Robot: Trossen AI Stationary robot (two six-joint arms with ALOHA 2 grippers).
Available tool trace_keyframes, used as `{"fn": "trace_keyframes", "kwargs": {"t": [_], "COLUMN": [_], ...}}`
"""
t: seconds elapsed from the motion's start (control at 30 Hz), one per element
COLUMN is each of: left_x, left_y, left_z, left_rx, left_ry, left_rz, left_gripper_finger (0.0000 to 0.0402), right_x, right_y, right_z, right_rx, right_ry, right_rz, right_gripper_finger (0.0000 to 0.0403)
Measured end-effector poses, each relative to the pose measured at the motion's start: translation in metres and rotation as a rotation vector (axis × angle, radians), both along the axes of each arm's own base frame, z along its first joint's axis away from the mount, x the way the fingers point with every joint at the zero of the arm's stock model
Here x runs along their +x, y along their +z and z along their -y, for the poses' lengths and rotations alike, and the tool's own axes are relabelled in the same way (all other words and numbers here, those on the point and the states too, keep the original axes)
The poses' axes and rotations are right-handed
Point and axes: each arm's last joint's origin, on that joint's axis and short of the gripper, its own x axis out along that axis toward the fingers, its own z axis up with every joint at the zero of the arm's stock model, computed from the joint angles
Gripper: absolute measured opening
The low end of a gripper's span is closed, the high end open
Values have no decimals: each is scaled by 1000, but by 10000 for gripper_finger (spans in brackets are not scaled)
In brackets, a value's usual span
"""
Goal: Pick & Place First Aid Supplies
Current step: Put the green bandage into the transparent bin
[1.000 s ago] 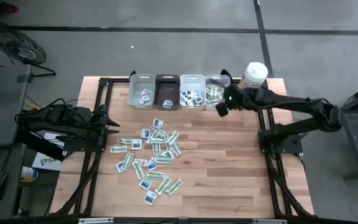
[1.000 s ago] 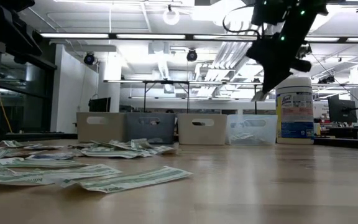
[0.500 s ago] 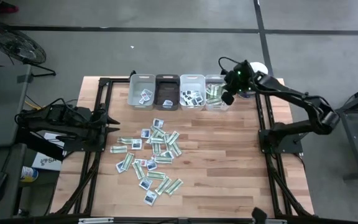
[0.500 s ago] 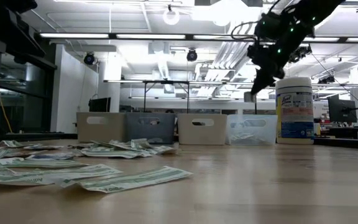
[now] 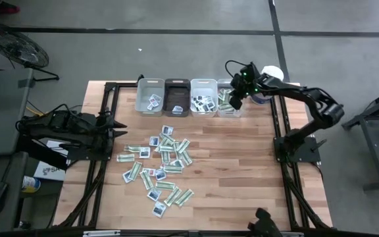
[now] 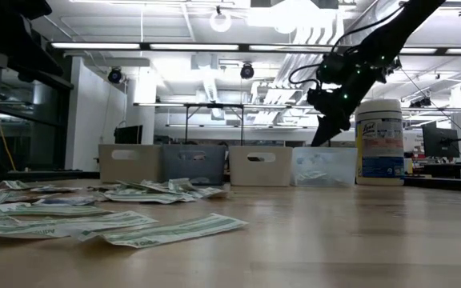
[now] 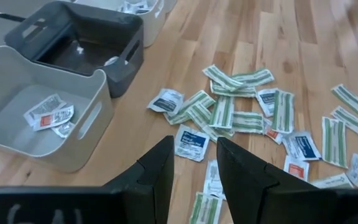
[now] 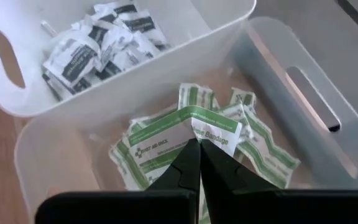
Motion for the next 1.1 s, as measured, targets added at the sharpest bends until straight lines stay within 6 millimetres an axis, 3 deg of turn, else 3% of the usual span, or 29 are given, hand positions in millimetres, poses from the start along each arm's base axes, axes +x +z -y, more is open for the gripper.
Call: {"fn": "trace_keyframes", "kwargs": {"t": [0.37,0.8,0.97,1.1], "left_x": [0,0,0,0], "left_y": [0,0,0,0], "left_z": [-1,-1,-1,0], "left_rx": [-1,-1,-5,-8], "left_ry": [33,33,27,13], "left_rz": [7,7,7,5], "left_gripper_finger": [119,119,119,119], "right_x": [1,1,1,8], "right_y": [-3,-3,11,31], "right_z": [1,1,-6,-24], "right_rx": [-25,19,69,67], "right_ry": [48,-2,-37,2], "right_rz": [-22,3,97,174], "right_gripper_finger": [5,99,120,121]}}
